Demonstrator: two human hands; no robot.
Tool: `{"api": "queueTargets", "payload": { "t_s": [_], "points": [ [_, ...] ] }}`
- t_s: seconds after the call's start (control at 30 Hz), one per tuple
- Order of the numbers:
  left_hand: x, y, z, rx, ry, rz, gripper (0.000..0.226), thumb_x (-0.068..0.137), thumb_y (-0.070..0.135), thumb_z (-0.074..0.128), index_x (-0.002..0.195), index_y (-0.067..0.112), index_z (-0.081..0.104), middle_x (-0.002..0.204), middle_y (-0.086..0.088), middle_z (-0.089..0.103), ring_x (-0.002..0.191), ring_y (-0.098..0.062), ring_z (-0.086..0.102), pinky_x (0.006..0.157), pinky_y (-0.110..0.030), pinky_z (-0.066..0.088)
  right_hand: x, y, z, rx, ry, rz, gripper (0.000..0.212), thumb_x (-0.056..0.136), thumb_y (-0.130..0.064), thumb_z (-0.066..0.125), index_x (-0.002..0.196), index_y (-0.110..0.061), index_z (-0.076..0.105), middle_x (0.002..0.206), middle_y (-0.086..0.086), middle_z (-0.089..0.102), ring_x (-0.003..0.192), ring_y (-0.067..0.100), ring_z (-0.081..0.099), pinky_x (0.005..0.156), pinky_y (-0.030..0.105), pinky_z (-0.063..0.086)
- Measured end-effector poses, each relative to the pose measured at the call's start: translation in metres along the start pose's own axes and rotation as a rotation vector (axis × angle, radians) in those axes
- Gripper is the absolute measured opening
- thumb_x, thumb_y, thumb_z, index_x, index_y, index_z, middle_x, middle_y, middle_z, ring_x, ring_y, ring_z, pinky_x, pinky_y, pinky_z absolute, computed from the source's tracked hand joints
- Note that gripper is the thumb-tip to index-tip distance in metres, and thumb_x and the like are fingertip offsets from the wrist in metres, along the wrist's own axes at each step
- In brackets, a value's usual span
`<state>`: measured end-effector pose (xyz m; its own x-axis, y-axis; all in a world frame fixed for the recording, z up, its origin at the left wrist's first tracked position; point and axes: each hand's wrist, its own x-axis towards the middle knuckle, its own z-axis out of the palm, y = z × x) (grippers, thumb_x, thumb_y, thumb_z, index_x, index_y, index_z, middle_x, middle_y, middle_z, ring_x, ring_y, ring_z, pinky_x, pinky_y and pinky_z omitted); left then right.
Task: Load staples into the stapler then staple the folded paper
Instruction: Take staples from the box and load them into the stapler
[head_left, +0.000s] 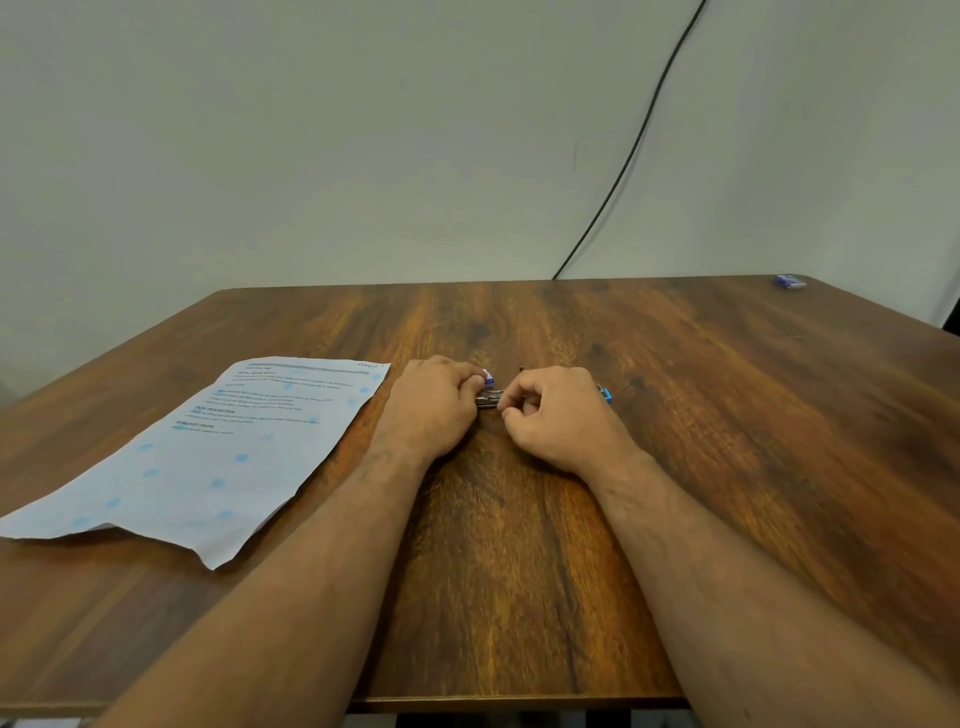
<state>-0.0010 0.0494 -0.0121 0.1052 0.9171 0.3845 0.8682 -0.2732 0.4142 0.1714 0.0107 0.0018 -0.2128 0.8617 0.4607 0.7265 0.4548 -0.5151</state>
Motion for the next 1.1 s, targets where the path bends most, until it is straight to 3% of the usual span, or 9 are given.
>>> {"api": "queueTargets", "payload": {
  "t_s": [0.17,0.27,0.47,0.6,0.7,0.87,1.1],
  "points": [
    [-0.002,0.003,-0.002,-0.035,0.008,-0.111,0.029,0.102,0.032,0.047,0.125,0.031,0.064,0.122,-0.003,0.070,0.109,-0.024,0.061,0.098,-0.046,0.051,0.000,0.000,-0.003,-0.068,-0.092,0.021,0.024,0.082,-0.016,0.065,0.099,-0.021,0.081,0.056,-0.017,0.056,0.052,0.000,0.053,0.058,0.007,0.036],
    [-0.001,0.002,-0.002,-0.053,-0.026,-0.131,0.032,0.101,0.035,0.043,0.122,0.035,0.068,0.120,0.001,0.072,0.104,-0.021,0.062,0.095,-0.044,0.053,0.001,0.001,-0.003,-0.108,-0.121,0.031,0.027,0.085,-0.017,0.063,0.105,-0.020,0.080,0.064,-0.017,0.056,0.058,0.000,0.054,0.065,0.013,0.040],
    [-0.002,0.004,-0.005,-0.076,-0.027,-0.135,0.034,0.101,0.033,0.047,0.127,0.032,0.069,0.123,-0.001,0.072,0.102,-0.019,0.063,0.093,-0.043,0.056,0.003,0.000,-0.002,-0.115,-0.114,0.041,0.018,0.089,-0.025,0.068,0.101,-0.023,0.081,0.088,-0.006,0.075,0.076,0.006,0.060,0.081,0.021,0.048],
    [-0.002,0.002,-0.006,-0.149,0.022,-0.181,0.033,0.101,0.030,0.052,0.127,0.025,0.071,0.124,0.000,0.073,0.101,-0.011,0.061,0.088,-0.029,0.050,0.002,-0.001,-0.003,-0.082,-0.089,0.030,0.014,0.088,-0.025,0.067,0.093,-0.022,0.080,0.066,-0.017,0.061,0.064,0.002,0.057,0.072,0.020,0.044],
    [-0.002,0.001,-0.008,-0.208,0.045,-0.208,0.031,0.100,0.030,0.056,0.126,0.022,0.071,0.123,-0.001,0.072,0.100,-0.011,0.060,0.086,-0.029,0.049,0.001,0.001,-0.003,-0.007,-0.035,0.043,0.011,0.084,-0.020,0.067,0.083,-0.022,0.078,0.057,-0.015,0.058,0.056,0.000,0.055,0.064,0.017,0.042],
    [-0.004,0.002,-0.007,-0.194,0.058,-0.232,0.040,0.093,0.046,0.058,0.130,0.030,0.063,0.128,0.002,0.069,0.117,-0.020,0.061,0.101,-0.046,0.051,0.001,0.003,-0.002,0.042,-0.024,0.061,0.011,0.082,-0.016,0.066,0.080,-0.023,0.075,0.060,-0.010,0.063,0.055,-0.002,0.056,0.057,0.008,0.039],
    [-0.004,0.005,-0.011,-0.194,-0.039,-0.145,0.026,0.096,0.040,0.056,0.111,0.035,0.077,0.118,0.008,0.074,0.110,-0.014,0.063,0.100,-0.042,0.050,0.003,0.005,0.000,0.055,-0.039,0.054,0.010,0.082,-0.019,0.068,0.083,-0.024,0.077,0.071,-0.011,0.069,0.067,0.000,0.063,0.067,0.016,0.050]
  ]
}}
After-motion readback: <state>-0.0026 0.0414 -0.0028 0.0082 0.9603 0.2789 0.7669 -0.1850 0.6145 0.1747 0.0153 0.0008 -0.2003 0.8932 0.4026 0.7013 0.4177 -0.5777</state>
